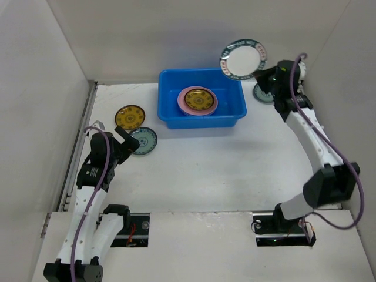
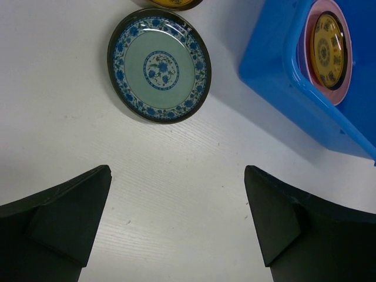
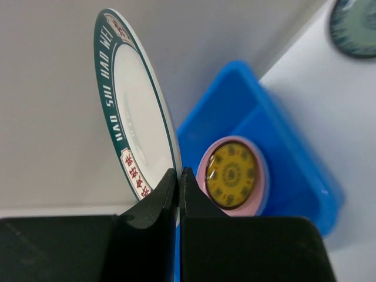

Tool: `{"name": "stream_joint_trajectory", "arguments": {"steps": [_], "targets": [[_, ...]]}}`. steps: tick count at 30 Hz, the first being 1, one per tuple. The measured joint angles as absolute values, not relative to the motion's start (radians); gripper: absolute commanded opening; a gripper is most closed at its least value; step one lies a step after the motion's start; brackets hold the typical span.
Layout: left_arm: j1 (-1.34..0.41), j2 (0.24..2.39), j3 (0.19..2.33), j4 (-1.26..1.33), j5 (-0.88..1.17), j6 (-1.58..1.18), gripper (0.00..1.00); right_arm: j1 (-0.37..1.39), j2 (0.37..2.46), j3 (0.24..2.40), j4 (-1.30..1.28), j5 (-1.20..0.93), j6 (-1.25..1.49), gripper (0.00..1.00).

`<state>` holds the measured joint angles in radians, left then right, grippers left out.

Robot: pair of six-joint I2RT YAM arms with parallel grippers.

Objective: Place the plates into the plastic bin on the countertop

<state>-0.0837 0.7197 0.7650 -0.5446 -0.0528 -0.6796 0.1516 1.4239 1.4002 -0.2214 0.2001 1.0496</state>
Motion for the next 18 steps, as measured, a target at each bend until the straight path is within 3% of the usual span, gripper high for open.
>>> {"name": "stream_joint_trajectory", "arguments": {"steps": [9, 18], "targets": [[-0.083, 0.656, 0.718, -0.553, -0.049, -0.737, 0.98, 0.276, 1.937, 1.716, -0.297, 0.012, 0.955, 0.0], [-0.084, 0.604, 0.693, -0.568, -0.043, -0.781, 0.98, 0.332, 2.185, 1.861, -0.376, -0.079, 0.93, 0.06]]}}
